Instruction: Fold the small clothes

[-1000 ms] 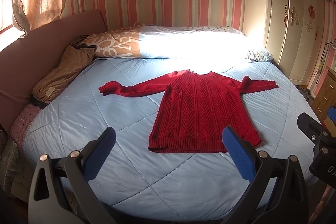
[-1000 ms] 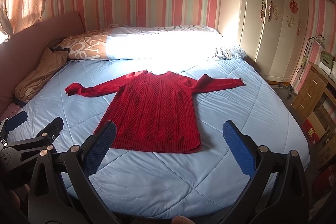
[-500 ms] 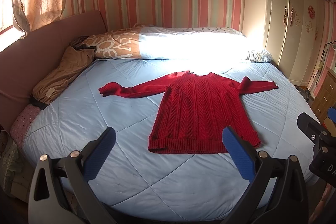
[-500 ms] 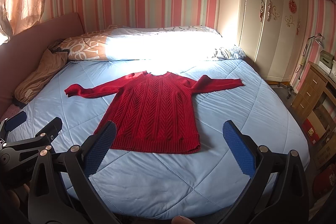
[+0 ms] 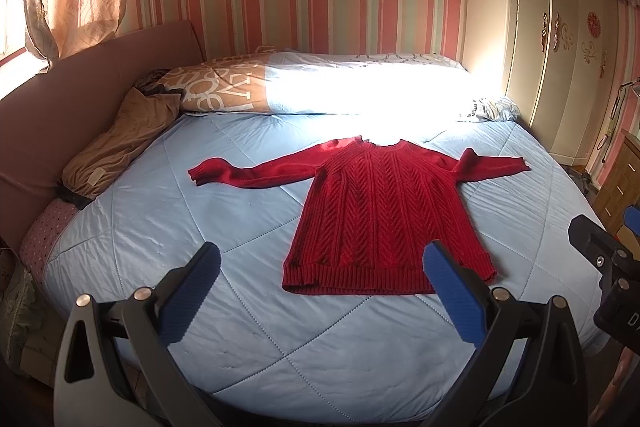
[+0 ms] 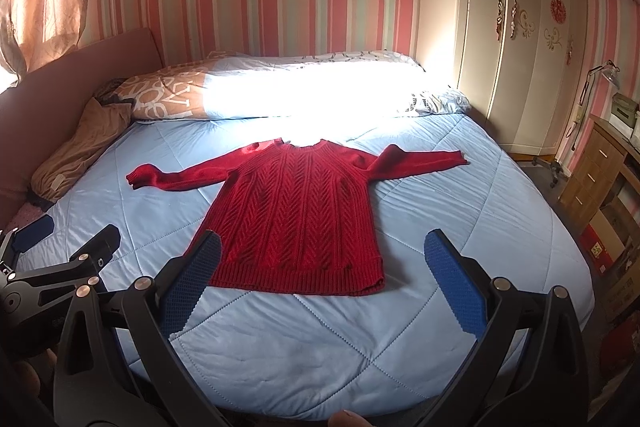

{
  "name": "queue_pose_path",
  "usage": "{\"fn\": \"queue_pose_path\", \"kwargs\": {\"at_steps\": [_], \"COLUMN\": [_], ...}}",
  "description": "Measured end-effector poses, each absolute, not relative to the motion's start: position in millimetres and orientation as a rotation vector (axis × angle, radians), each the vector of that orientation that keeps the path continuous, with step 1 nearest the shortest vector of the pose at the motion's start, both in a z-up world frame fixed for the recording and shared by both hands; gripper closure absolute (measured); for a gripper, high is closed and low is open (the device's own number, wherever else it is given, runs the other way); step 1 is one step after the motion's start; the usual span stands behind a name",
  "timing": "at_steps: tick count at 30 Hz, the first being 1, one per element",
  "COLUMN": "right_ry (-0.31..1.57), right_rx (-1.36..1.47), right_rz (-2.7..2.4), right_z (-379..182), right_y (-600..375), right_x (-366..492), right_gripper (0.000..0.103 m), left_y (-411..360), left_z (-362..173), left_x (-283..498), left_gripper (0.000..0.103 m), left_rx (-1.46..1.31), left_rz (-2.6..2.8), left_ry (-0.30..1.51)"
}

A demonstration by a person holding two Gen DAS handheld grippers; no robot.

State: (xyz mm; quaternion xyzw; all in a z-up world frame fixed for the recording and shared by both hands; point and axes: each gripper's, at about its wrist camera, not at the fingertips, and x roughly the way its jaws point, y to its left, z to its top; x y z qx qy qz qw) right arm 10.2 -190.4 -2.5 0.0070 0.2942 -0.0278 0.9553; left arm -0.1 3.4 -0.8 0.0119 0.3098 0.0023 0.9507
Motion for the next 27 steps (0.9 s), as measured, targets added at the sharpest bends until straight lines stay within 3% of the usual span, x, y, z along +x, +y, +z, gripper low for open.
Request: {"fn": "queue_pose_path", "kwargs": {"at_steps": [27], "right_ry": [0.597], "right_rx": [0.025], "right_rz": [-0.058], "right_z": [-5.2], "right_y": [-194.6], "right_x": [14.6], "right_gripper": [0.003], "left_y": [3.9], "left_z": [3.8], "left_x": [3.8], "left_gripper": [0.001], "left_rx": [0.012], "left_rz": [0.013], "left_ry": [0.63]}}
